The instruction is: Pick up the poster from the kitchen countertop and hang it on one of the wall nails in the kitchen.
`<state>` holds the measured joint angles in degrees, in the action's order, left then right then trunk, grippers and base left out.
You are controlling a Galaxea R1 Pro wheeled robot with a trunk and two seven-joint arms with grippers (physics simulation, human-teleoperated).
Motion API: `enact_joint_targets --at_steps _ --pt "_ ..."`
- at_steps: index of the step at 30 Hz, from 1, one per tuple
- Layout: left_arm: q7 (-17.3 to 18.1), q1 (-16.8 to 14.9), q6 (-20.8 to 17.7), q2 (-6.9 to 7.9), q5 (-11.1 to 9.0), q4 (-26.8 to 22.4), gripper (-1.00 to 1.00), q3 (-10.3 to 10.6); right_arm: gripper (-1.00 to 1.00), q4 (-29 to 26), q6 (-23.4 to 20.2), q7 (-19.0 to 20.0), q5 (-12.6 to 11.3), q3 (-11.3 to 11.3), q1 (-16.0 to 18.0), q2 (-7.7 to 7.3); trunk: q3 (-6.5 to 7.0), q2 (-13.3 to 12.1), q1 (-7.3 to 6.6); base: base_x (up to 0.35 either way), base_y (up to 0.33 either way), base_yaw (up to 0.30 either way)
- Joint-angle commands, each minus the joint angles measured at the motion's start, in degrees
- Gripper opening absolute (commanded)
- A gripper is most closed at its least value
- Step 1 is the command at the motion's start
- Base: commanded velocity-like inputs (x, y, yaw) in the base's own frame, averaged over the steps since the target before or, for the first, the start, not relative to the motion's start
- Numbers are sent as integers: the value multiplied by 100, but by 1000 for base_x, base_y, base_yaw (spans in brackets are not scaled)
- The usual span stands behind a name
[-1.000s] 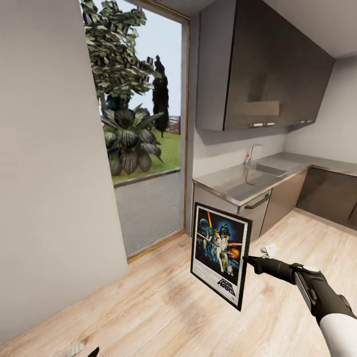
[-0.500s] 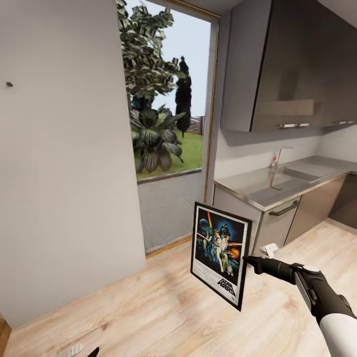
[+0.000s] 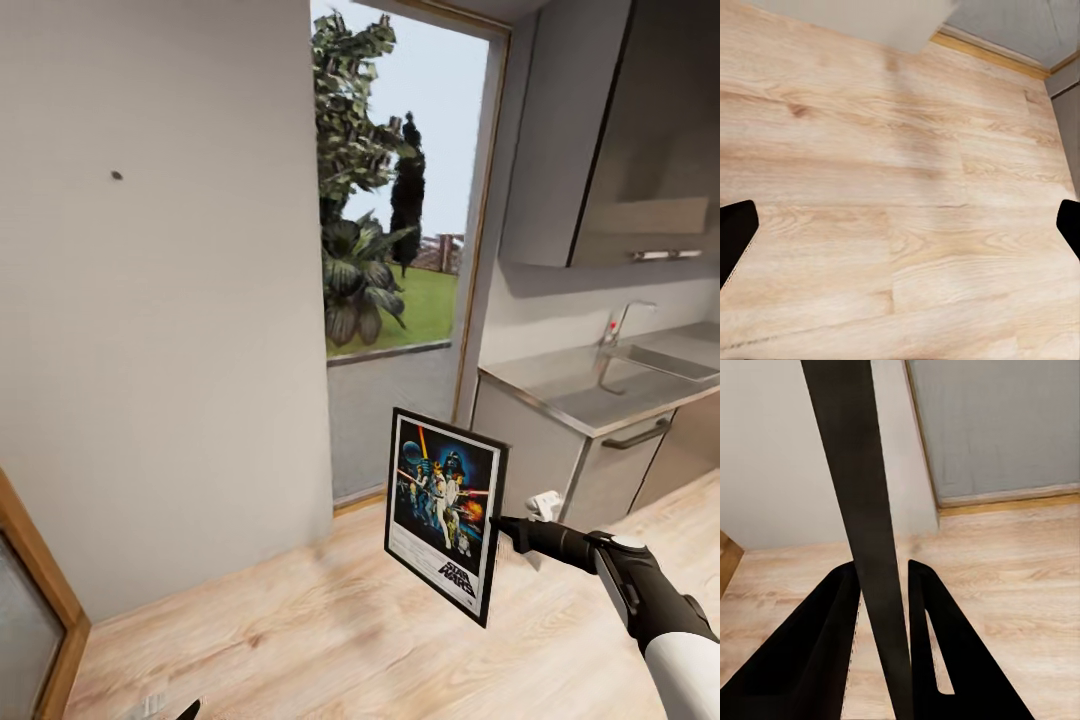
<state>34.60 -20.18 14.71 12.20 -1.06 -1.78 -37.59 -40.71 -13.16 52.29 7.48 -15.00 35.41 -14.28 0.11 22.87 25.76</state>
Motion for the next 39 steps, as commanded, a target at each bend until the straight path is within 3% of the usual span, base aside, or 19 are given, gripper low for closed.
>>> enact_joint_targets --at_steps 1,16,39 --pt "12 -4 23 2 -11 11 100 6 -100 -9 -55 46 25 -30 1 5 -3 5 2 -12 42 254" --pt "12 -4 24 2 -14 11 100 6 -100 -8 -54 41 26 -25 1 5 -3 5 2 -2 6 277" --pt "12 -6 22 2 -11 11 100 6 -100 -7 -55 4 22 -22 1 5 -3 5 2 0 0 79"
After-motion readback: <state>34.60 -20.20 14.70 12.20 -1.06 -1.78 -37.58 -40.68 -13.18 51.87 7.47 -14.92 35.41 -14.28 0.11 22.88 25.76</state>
